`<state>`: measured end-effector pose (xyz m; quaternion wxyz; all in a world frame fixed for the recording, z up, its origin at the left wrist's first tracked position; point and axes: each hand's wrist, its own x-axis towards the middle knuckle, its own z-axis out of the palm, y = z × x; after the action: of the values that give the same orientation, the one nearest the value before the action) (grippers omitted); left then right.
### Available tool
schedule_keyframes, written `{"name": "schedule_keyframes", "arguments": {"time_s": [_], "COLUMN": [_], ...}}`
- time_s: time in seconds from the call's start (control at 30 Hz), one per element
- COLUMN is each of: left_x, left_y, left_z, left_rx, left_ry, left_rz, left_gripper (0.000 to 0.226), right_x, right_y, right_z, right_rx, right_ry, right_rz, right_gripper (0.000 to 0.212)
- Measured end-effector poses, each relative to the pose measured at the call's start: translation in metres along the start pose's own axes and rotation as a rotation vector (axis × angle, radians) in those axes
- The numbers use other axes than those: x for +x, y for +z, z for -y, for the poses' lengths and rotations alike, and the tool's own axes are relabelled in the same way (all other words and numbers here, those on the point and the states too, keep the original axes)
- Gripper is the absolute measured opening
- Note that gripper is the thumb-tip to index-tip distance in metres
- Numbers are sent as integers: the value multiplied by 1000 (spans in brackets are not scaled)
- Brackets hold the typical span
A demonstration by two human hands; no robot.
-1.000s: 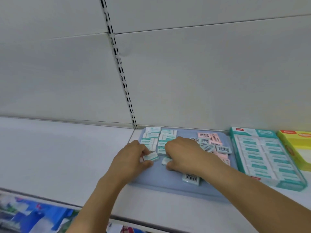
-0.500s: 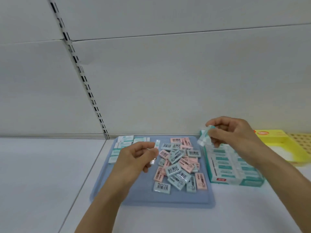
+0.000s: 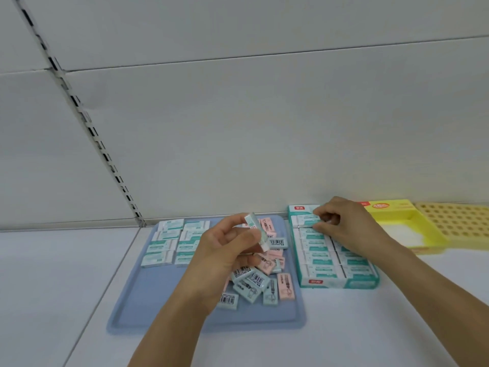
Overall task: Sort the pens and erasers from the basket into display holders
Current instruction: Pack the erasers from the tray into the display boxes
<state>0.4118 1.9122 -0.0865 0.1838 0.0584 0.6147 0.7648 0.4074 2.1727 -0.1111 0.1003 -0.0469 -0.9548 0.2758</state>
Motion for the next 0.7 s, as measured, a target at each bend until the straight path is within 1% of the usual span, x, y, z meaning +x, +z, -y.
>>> {"name": "schedule_keyframes", "arguments": {"time_s": [0.03,0.1,0.13,0.17,0.2,0.27,0.3,0.33,0.4,0.47,0.53,0.6,0.63,0.67,0.7], "left_x": [0,0,0,0,0,1,2,3,5,7,9,11,13,15,20], "left_y": [1,3,5,7,8,12,15,18,24,32,40,50,54,58,60], "left_z": [0,1,2,2,3,3,3,3,1,1,1,2,3,5,8], "left_rx": [-29,-124,-175,-211,-229,-230,-226,-225,-222,-191,-107,9,104,252,458], "left_ry": [-5,-23,-31,-35,-30,-12,-9,-11,-22,-31,-32,-21,10,73,164], "left_rz": [3,5,10,17,28,68,97,125,174,189,193,208,199,176,142], "left_gripper": [37,47,50,51,51,46,42,37,32,28,28,30,30,30,29], "right_x": [0,-3,-4,-7,-10,-17,-21,-25,-30,-33,-34,-34,-34,-33,-30], "right_y": [-1,-3,-4,-5,-5,-7,-8,-10,-15,-22,-29,-36,-38,-40,-41], "right_z": [1,5,8,11,16,27,34,42,55,62,63,59,54,46,35], "right_rx": [-38,-251,-359,-394,-339,-15,149,250,313,345,411,559,629,666,671], "right_ry": [12,17,2,-27,-74,-201,-262,-323,-439,-467,-394,-250,-164,-74,21], "right_rz": [7,34,27,-3,-45,-127,-142,-134,-70,4,27,35,22,-27,-109], "right_gripper": [14,25,31,35,36,31,28,28,32,34,26,18,17,15,14]}}
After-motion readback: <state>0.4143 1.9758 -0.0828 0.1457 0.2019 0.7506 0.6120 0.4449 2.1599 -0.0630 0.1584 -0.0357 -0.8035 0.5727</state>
